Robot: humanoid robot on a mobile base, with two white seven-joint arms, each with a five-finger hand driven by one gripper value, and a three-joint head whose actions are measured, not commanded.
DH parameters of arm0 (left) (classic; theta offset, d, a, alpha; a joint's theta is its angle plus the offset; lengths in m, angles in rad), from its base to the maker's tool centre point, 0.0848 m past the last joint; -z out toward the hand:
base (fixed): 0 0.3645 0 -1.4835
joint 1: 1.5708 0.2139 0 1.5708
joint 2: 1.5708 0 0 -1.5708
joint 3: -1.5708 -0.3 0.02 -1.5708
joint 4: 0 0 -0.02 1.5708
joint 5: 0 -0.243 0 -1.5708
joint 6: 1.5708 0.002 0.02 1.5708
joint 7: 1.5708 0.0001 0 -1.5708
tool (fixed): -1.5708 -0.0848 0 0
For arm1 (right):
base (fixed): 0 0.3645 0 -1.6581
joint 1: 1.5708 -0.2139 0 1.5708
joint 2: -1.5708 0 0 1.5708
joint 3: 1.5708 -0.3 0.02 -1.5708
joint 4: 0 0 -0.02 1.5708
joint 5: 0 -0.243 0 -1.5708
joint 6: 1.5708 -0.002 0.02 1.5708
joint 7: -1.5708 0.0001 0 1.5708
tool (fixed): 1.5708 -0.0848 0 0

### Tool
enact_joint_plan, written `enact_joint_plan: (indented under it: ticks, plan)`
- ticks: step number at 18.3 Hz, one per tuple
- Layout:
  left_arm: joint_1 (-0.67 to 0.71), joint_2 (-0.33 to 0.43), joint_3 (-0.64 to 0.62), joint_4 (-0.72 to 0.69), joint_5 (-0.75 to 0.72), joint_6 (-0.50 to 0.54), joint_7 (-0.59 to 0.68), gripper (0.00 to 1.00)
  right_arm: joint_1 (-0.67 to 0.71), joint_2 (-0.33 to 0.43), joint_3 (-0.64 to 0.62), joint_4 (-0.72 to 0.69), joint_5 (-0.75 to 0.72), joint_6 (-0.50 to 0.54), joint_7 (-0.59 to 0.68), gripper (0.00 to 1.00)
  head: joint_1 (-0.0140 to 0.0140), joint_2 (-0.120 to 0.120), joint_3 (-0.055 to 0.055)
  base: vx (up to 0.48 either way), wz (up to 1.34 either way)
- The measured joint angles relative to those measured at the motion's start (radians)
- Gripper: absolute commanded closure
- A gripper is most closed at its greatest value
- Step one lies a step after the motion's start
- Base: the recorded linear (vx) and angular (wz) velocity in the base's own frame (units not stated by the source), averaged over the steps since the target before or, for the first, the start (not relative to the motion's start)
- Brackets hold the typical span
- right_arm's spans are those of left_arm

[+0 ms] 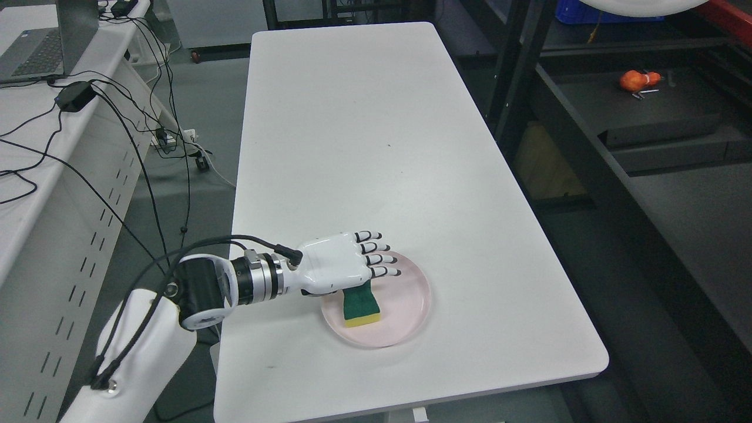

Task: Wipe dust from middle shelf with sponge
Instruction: 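Lower the left hand onto the green-yellow sponge and close the fingers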

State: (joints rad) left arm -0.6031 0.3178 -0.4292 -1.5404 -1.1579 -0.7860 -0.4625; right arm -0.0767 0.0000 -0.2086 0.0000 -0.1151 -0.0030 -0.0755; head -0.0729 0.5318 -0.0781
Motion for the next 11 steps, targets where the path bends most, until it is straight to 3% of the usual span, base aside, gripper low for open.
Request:
enact_joint_plan:
  ticks: [5,11]
  plan:
    - [-0.001,-0.025,-0.042,0.024,-0.019,0.000,0.000,0.10,0.000,0.000,0.000,0.000,0.000,0.000,-0.002,0.00,0.0000,0.000,0.000,0.000,0.00]
    - [0.011,-0.043,-0.068,0.051,-0.026,-0.001,0.005,0.22,0.000,0.000,0.000,0.000,0.000,0.000,0.002,0.00,0.0000,0.000,0.000,0.000,0.00]
